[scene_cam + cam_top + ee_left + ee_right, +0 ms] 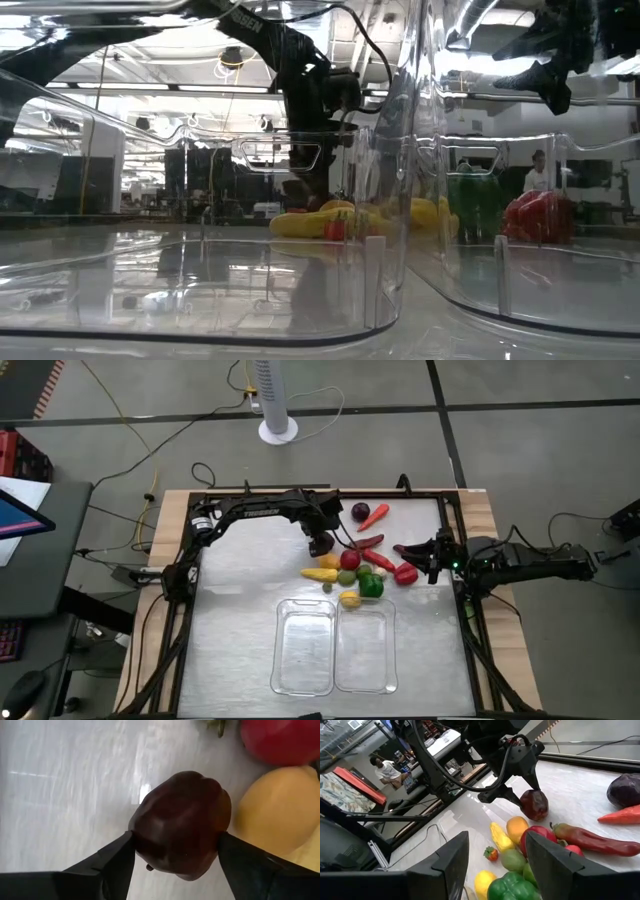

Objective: Sort produce into baskets
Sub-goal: Put the apple into the left transparent bin

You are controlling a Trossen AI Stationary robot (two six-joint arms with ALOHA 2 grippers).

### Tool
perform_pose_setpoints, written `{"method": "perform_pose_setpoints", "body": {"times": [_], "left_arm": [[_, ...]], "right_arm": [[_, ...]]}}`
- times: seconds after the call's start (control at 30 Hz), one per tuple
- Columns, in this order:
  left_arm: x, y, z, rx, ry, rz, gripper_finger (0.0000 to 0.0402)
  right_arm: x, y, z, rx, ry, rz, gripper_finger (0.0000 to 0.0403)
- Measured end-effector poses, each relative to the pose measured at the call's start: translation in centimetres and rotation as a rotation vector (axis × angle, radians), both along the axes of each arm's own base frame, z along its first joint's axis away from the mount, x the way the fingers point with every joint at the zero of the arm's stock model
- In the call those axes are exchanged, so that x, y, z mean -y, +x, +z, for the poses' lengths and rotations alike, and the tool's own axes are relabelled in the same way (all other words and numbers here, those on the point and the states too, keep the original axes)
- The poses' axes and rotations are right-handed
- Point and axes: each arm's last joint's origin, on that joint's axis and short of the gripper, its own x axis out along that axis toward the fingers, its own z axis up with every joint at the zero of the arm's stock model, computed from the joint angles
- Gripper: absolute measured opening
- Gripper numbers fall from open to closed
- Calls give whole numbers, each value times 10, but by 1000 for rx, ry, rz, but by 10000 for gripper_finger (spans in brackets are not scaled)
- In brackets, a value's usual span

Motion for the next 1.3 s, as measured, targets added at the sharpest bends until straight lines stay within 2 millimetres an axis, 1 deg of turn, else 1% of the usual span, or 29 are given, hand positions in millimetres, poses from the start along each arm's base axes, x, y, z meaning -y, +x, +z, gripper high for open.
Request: {"method": "perform_pose_setpoints", "body": {"times": [0.17,0.33,0.5,0.57,0.63,0.7,0.8,0.9,0.97,1.1,1.17,1.23,1.3], "left_arm": [[-2,-3,6,3,-23,41,247],[-3,-5,22,-16,-71,34,247],[2,-4,53,24,-170,8,247],[7,-3,68,46,-238,10,247],[16,-2,82,70,-314,-3,247],[30,-1,95,75,-385,-25,247],[54,-1,110,51,-479,-60,247],[83,-1,117,14,-610,-89,247],[106,-1,119,-31,-650,-103,247],[156,3,119,-99,-649,-163,247],[179,3,119,-121,-620,-189,247],[197,3,118,-146,-542,-187,247],[211,2,117,-166,-426,-143,247]], "right_arm": [[0,0,0,-1,0,0,221],[0,0,0,-1,-1,0,221],[0,0,0,-1,-1,0,221],[0,0,0,-1,-2,0,221],[0,0,0,-1,-2,1,221],[0,0,0,-1,-2,1,221],[0,0,0,-1,-1,3,221],[-1,0,0,-1,0,13,221],[-1,0,0,-2,0,18,221],[-3,0,0,-1,1,37,221],[-4,0,0,-1,2,51,221],[-5,0,0,-1,1,64,221],[-6,0,0,-3,-6,77,221]]}}
